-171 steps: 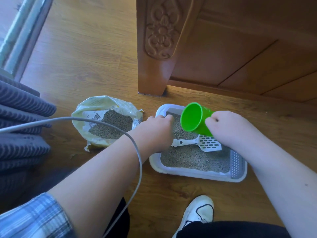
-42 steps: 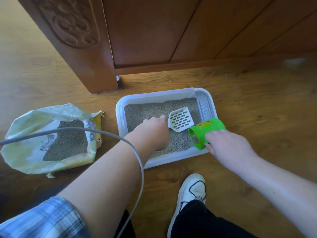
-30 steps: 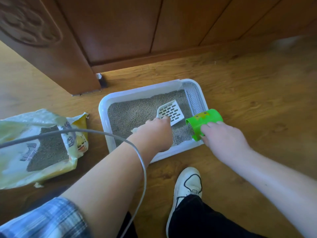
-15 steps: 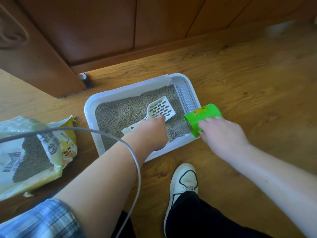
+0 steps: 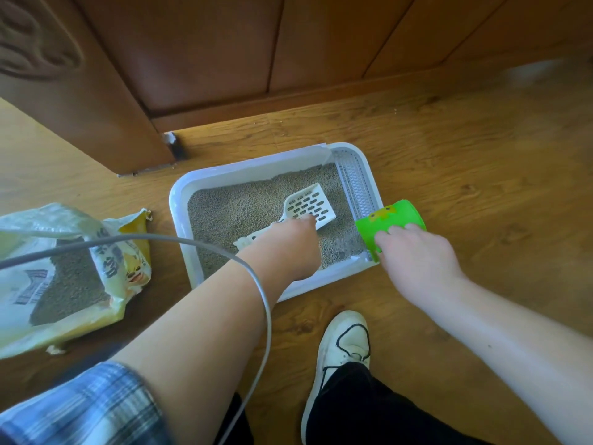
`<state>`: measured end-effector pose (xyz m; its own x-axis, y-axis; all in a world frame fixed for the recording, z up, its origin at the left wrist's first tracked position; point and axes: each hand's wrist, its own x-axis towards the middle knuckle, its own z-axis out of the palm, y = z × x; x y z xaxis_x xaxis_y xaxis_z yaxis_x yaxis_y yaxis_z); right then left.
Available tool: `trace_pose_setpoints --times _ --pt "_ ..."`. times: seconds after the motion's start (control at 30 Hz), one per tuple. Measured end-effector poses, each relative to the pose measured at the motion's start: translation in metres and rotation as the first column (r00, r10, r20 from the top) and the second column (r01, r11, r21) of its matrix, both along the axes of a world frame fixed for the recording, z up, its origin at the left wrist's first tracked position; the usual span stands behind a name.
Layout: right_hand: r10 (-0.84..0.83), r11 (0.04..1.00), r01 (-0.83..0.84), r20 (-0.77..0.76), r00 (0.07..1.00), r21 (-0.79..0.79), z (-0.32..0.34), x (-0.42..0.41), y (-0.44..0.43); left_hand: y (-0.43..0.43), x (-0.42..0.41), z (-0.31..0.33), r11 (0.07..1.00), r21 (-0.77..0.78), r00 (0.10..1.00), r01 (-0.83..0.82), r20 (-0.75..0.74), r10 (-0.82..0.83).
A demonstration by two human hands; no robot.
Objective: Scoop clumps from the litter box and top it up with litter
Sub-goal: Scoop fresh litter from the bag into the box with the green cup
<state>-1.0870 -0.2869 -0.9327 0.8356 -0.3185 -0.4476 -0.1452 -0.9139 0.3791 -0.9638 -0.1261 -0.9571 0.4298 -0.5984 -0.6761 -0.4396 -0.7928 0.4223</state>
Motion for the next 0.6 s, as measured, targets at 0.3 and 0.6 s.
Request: trace_pose_setpoints --times 0.3,0.6 --pt "0.015 0.997 -0.019 0.044 0.999 0.074 0.003 0.013 0.006 0.012 0.005 0.004 0.999 0.011 0.999 -0.038 -0.021 0.038" --pt "0.074 0.990 -0.083 0.079 0.994 0.117 0.012 0.024 0.022 0.029 0.011 0.009 0.996 0.018 0.996 -0.087 -0.009 0.088"
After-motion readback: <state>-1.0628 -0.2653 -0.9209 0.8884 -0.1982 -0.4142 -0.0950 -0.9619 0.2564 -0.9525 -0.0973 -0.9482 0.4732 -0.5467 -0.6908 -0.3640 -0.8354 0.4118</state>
